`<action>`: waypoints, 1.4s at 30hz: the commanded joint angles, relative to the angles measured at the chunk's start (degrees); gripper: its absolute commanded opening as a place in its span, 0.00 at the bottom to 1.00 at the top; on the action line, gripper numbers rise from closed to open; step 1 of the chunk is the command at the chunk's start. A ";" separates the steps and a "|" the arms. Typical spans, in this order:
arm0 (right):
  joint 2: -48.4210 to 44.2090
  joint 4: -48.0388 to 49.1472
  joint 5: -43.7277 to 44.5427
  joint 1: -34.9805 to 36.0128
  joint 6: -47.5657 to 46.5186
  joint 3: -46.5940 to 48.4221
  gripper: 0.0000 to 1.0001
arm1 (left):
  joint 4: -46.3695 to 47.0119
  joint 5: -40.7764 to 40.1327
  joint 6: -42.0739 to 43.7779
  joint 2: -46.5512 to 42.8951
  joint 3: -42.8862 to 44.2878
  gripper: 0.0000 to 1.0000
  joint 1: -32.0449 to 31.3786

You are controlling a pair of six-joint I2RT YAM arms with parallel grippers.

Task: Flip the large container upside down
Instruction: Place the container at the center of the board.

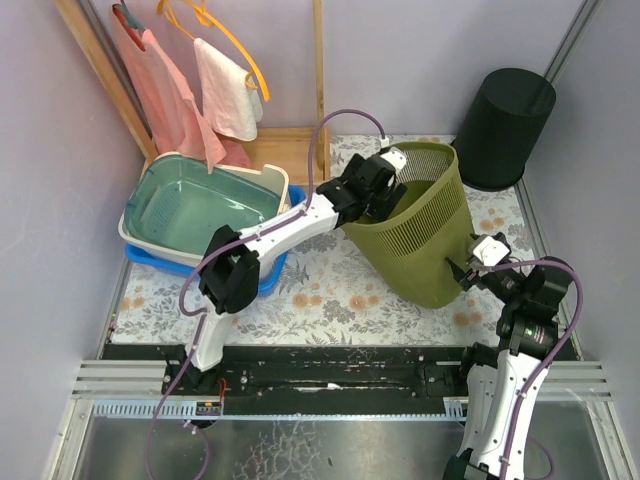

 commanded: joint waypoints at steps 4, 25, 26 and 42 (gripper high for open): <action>1.56 1.01 -1.99 0.53 -1.38 1.27 0.76 | -10.24 -3.96 10.80 3.09 -2.97 1.00 -1.24; 7.97 -20.71 18.16 0.53 -16.95 9.87 0.77 | -24.23 0.37 11.48 1.89 15.80 1.00 -2.28; 9.71 -22.42 18.47 0.52 -17.31 11.08 0.78 | -25.64 0.72 11.36 2.20 17.55 1.00 -2.38; 29.11 -35.09 10.66 0.44 -1.03 46.61 0.83 | -33.57 6.21 9.46 -3.33 25.89 1.00 -2.72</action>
